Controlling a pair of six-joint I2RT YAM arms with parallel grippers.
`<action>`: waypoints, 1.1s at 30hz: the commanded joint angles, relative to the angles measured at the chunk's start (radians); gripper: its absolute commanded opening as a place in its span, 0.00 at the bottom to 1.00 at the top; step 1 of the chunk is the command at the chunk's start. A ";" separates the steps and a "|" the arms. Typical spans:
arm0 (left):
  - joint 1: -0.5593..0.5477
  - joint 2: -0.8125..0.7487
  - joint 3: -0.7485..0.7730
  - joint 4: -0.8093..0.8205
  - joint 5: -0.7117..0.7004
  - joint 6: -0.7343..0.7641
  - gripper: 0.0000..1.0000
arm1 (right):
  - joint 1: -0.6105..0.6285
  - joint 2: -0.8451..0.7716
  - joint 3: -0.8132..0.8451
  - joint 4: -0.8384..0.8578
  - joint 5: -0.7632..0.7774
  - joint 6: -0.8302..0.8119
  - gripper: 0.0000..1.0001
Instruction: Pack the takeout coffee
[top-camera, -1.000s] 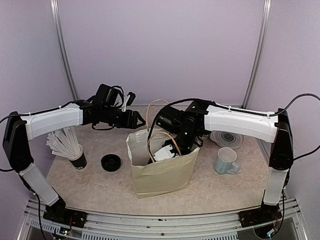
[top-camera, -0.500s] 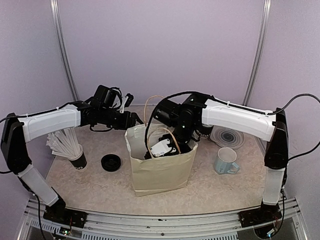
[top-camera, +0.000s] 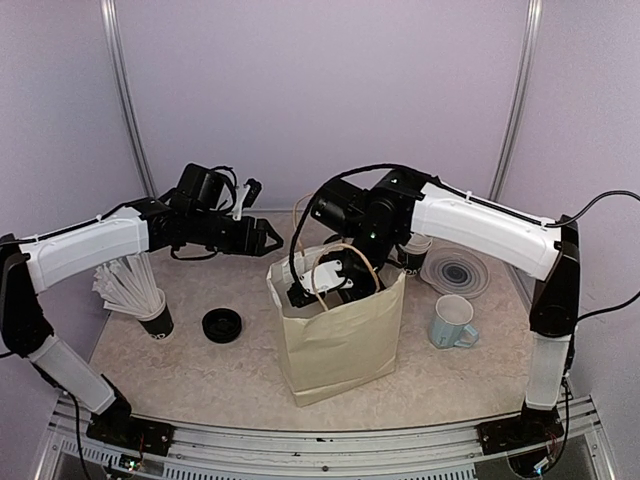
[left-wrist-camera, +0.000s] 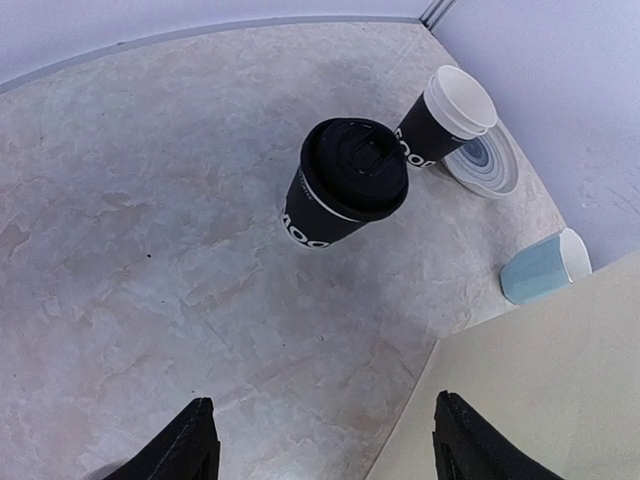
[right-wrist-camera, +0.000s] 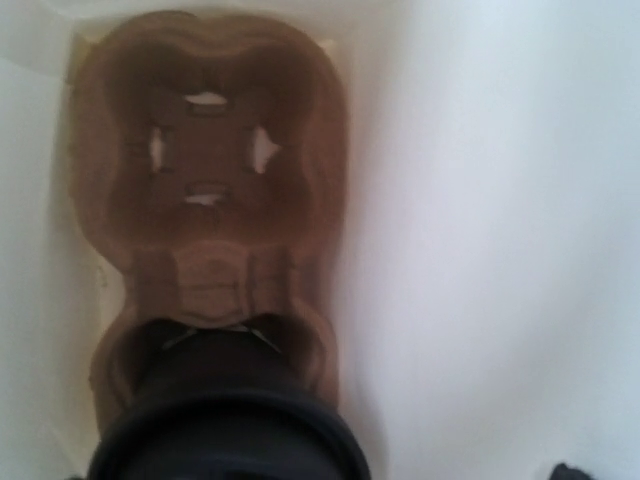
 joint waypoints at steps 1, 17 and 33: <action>-0.033 -0.074 0.056 -0.012 0.040 0.033 0.72 | -0.028 -0.076 0.008 0.041 0.028 0.014 1.00; -0.202 -0.116 0.135 0.040 0.135 0.034 0.72 | -0.031 -0.132 0.015 0.059 0.024 0.006 1.00; -0.212 0.018 0.257 0.040 0.077 0.035 0.00 | -0.037 -0.304 0.124 0.046 0.001 -0.052 0.99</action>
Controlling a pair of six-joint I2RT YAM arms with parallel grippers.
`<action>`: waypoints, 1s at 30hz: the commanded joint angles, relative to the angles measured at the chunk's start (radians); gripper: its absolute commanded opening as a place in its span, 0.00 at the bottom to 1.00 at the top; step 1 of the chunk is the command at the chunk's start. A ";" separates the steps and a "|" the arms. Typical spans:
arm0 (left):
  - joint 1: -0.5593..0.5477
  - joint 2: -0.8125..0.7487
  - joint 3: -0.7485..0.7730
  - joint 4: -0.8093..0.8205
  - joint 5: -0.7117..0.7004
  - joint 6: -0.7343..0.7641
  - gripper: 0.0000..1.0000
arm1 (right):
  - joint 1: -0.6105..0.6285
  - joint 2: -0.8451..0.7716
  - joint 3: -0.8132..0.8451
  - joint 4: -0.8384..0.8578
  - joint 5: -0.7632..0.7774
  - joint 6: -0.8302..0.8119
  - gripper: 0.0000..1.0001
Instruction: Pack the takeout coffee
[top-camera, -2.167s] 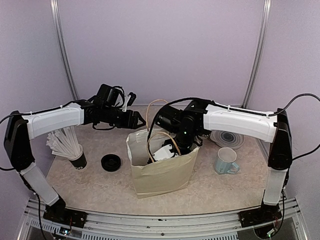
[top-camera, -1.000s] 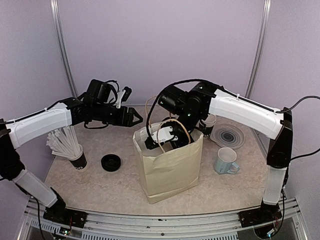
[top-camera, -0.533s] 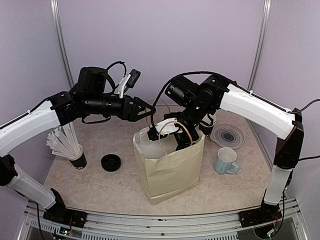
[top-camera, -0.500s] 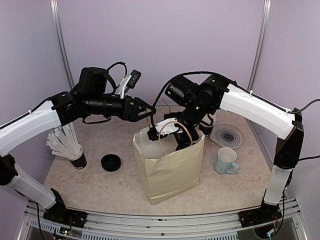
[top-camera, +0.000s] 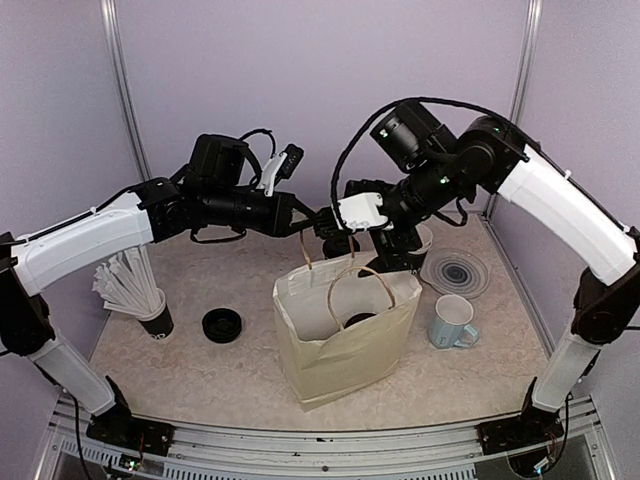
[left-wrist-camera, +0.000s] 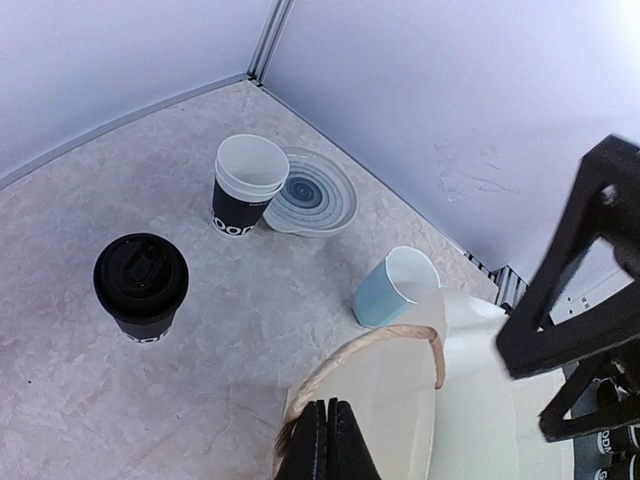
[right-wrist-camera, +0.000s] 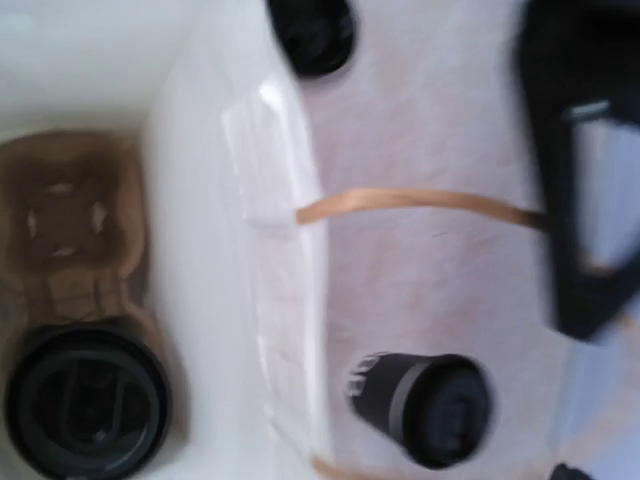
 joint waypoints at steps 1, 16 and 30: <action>-0.006 0.006 0.049 0.006 -0.006 0.016 0.00 | -0.015 -0.080 0.044 -0.002 -0.017 -0.034 0.99; -0.072 -0.033 0.146 -0.279 -0.002 0.106 0.47 | -0.483 -0.093 -0.068 0.226 -0.270 0.113 0.99; -0.092 -0.080 0.076 -0.228 -0.028 0.088 0.48 | -0.534 -0.092 -0.261 0.396 -0.299 0.194 0.93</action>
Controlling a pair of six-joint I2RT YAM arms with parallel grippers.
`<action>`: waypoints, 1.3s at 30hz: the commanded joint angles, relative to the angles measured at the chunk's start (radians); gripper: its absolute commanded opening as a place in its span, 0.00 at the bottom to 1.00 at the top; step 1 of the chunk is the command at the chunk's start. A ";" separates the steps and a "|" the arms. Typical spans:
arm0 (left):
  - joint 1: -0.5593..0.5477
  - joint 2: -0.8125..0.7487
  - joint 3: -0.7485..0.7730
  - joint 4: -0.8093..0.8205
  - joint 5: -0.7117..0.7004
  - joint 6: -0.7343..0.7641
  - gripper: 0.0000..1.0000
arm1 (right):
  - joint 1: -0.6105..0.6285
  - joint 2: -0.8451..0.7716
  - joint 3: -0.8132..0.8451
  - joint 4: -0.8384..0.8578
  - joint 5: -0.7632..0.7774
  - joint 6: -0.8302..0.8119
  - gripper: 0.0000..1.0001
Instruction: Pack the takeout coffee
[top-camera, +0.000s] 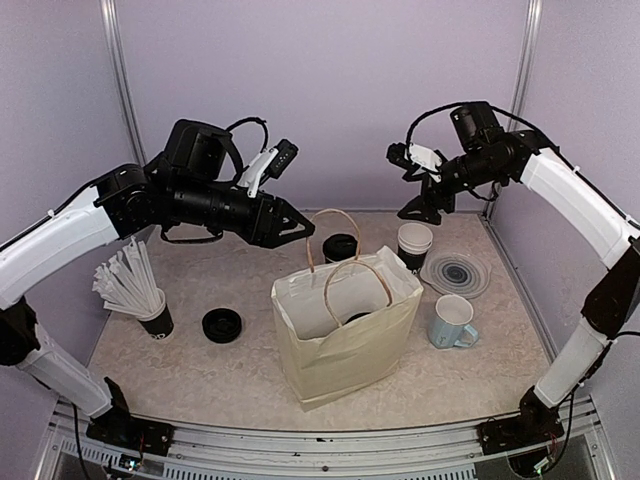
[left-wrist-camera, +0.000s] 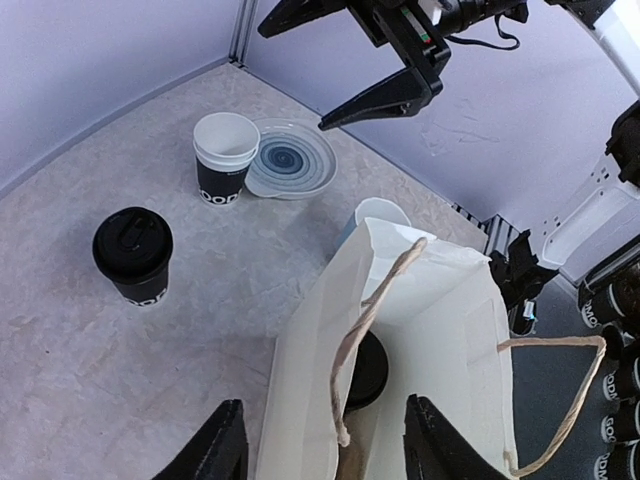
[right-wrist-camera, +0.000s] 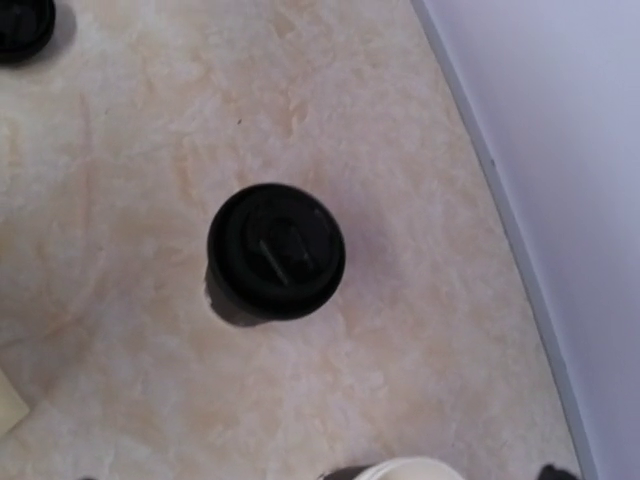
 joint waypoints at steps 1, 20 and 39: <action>-0.001 0.046 -0.006 0.041 0.047 0.016 0.46 | 0.001 0.012 -0.007 0.077 0.005 0.051 0.92; 0.175 -0.065 -0.014 -0.052 0.025 0.027 0.00 | 0.008 0.370 0.252 0.096 0.006 0.200 0.78; 0.254 -0.047 -0.093 -0.001 0.005 0.014 0.16 | 0.140 0.623 0.393 0.053 0.001 0.184 0.99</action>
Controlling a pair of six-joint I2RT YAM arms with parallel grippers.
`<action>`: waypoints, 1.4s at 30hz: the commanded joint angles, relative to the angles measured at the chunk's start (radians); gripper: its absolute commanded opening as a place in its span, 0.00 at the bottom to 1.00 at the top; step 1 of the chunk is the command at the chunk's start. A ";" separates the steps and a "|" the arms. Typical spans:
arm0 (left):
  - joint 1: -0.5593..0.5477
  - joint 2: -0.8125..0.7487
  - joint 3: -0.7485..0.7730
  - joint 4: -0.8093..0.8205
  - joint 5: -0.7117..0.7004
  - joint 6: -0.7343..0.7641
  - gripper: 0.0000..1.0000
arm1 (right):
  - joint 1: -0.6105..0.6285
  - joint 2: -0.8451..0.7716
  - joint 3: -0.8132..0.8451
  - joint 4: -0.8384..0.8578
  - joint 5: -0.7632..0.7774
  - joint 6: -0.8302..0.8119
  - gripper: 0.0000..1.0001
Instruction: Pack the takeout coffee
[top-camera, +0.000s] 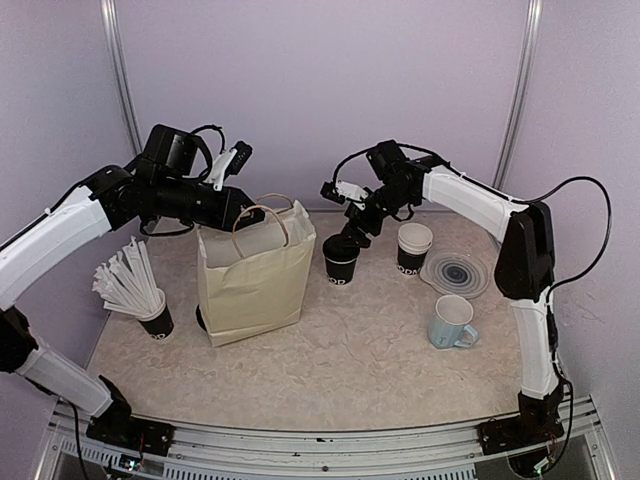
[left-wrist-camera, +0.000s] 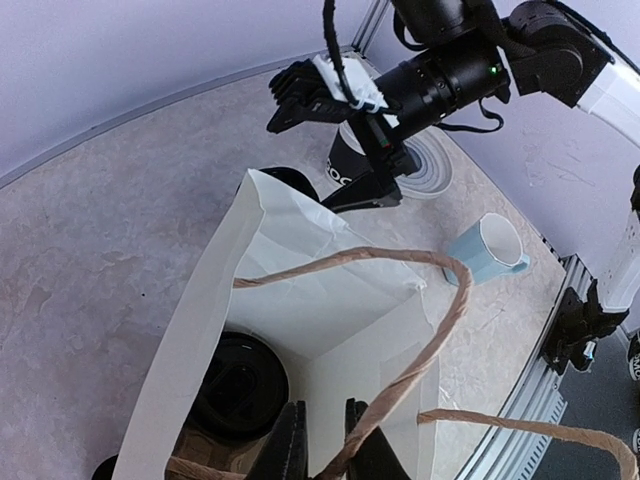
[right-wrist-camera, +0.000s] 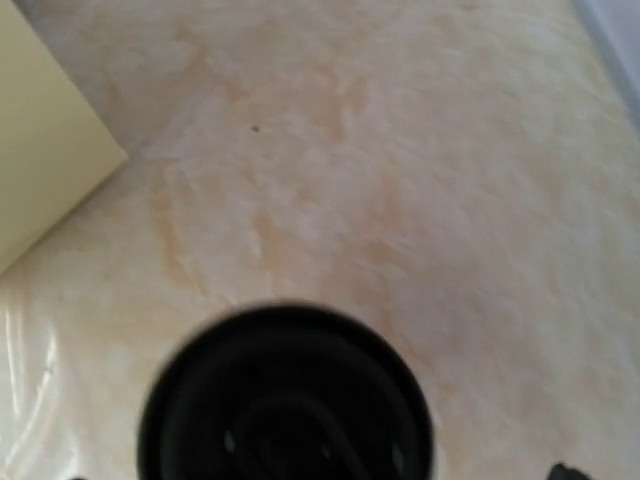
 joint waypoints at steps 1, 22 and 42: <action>0.003 -0.013 -0.005 0.036 -0.012 -0.007 0.16 | 0.032 0.071 0.082 -0.043 -0.003 0.014 0.99; -0.014 -0.036 -0.012 0.063 0.009 -0.022 0.16 | 0.038 0.145 0.110 -0.044 0.069 0.062 0.91; -0.180 0.088 0.168 0.125 0.062 -0.029 0.13 | 0.028 -0.192 -0.116 -0.045 0.142 0.052 0.75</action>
